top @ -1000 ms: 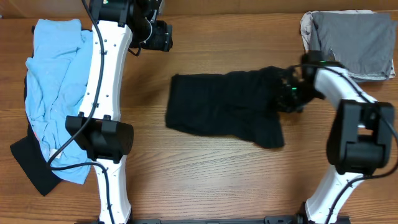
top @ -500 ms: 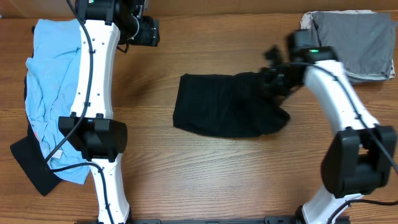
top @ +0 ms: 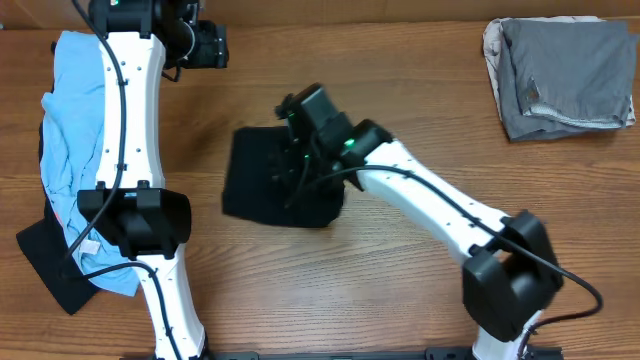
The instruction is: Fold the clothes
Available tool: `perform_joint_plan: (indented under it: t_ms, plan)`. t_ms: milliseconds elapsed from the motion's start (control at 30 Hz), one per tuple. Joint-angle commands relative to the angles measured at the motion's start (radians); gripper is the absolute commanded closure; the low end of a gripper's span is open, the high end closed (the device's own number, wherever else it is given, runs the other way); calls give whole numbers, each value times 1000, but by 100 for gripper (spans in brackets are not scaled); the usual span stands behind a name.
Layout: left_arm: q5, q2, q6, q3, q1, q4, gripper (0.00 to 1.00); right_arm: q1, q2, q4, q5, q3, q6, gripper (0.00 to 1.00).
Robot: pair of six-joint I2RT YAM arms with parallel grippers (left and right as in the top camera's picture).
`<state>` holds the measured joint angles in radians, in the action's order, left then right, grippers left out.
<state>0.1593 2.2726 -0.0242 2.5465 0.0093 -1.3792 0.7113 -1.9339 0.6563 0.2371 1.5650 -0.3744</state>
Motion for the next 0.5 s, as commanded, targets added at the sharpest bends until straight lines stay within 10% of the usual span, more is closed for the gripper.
perform_joint_plan:
  t_ms: [0, 467]
  plan:
    - [-10, -3, -2, 12, 13, 2, 23, -18, -16, -8, -23, 25, -23, 11]
    - [-63, -3, -2, 12, 18, 4, 23, -137, 83, 280, -42, 186, 7, 12]
